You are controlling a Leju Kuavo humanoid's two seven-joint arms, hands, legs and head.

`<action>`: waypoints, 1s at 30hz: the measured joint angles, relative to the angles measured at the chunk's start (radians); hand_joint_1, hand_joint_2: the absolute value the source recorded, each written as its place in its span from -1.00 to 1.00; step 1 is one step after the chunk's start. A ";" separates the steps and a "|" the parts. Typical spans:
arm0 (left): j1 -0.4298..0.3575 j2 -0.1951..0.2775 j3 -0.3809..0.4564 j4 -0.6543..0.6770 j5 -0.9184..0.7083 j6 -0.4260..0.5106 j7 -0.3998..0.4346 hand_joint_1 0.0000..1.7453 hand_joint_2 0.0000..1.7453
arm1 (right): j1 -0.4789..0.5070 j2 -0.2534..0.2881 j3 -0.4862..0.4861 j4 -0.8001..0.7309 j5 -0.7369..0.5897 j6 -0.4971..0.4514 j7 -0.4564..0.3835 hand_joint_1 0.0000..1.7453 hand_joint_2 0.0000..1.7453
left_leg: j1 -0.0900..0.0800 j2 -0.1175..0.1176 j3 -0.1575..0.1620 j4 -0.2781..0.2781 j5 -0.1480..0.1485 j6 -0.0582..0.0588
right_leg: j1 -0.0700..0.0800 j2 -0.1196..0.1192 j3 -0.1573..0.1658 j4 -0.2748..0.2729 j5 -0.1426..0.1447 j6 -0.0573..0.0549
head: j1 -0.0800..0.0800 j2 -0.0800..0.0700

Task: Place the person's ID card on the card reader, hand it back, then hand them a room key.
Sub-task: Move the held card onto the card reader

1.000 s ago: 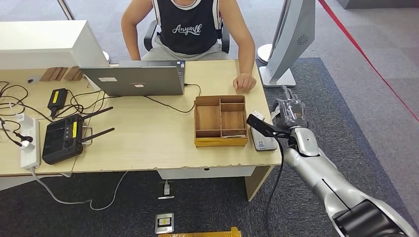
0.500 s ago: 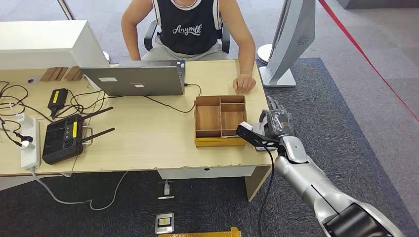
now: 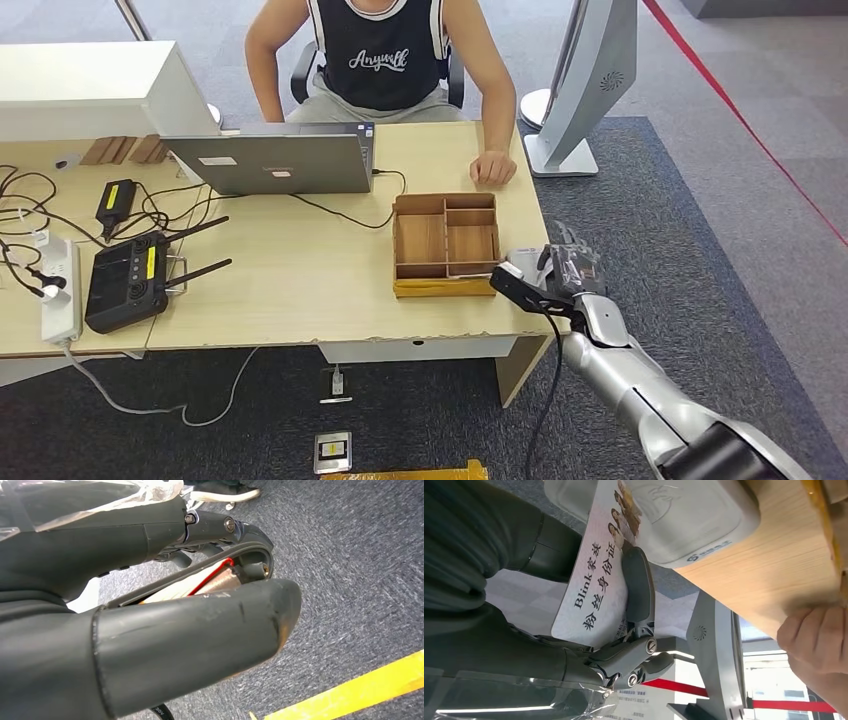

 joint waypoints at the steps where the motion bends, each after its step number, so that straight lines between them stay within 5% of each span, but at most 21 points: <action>1: 0.000 0.000 0.000 0.000 0.003 0.001 0.002 -1.00 -1.00 | 0.000 -0.002 0.000 0.002 -0.002 0.002 0.001 1.00 1.00 | 0.000 0.000 0.000 0.000 0.000 0.000 | 0.000 0.000 0.000 0.000 0.000 0.000 | 0.000 0.000; 30: 0.000 -0.002 0.007 0.000 -0.004 0.006 -0.007 -1.00 -1.00 | -0.026 0.024 -0.007 -0.019 -0.020 -0.043 -0.056 1.00 1.00 | 0.000 0.000 0.000 0.000 0.000 0.000 | 0.000 0.000 0.001 0.000 0.000 0.000 | 0.000 0.000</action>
